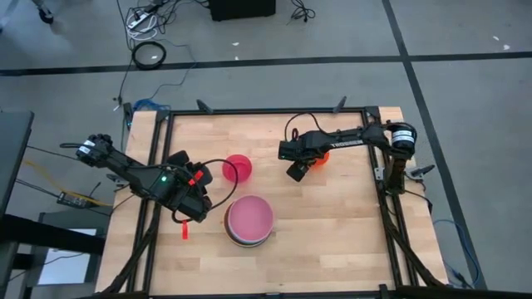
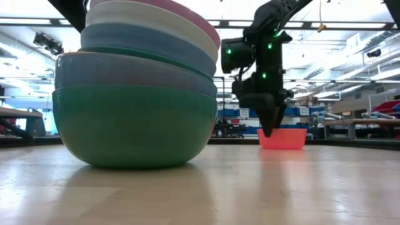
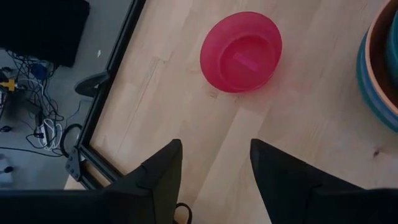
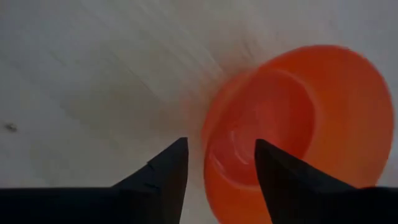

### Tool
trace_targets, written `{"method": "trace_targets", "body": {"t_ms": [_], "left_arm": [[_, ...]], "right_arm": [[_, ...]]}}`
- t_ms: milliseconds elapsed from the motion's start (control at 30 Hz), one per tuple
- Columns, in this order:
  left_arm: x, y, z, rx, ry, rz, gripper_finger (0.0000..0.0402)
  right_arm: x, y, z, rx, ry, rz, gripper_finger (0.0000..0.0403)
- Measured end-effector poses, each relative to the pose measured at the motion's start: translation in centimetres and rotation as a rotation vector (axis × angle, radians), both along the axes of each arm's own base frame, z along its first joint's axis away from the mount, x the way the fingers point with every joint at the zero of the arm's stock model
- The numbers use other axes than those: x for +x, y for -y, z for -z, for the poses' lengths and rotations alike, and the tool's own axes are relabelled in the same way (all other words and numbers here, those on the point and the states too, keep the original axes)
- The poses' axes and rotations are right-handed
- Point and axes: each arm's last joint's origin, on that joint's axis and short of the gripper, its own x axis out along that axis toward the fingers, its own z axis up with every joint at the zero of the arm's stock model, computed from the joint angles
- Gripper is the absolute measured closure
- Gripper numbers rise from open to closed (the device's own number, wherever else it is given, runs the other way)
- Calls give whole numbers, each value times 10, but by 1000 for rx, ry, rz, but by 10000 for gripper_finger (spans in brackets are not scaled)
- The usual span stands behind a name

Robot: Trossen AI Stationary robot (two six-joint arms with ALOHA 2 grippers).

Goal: Nest bowls inside each other
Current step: Stack the light orange bowl on top of the the pink bowl

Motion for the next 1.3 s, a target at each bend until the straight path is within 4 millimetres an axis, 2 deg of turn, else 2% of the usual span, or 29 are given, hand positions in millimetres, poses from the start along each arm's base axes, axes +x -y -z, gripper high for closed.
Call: {"method": "trace_targets", "body": {"t_ms": [200, 433, 633, 733, 833, 933, 1167, 1300], "left_arm": [[0, 0, 0, 1, 0, 0, 204], [0, 0, 0, 2, 1, 0, 204], [0, 0, 0, 6, 1, 1, 204], [0, 0, 0, 12, 4, 1, 204], [0, 0, 0, 18, 8, 1, 204], [0, 0, 0, 18, 8, 2, 204], [0, 0, 0, 21, 10, 3, 204], [0, -1, 0, 23, 12, 2, 204]], "right_arm": [[2, 2, 9, 35, -26, -9, 266], [2, 3, 12, 76, -37, -45, 390], [2, -5, 9, 46, -46, -85, 401], [2, -14, 1, 34, -28, -114, 402], [1, -28, -15, 16, 33, -154, 402], [-2, -47, -44, -18, 167, -209, 402], [-17, -101, -134, 13, 739, -395, 403], [-22, -126, -165, 83, 992, -495, 403]]}}
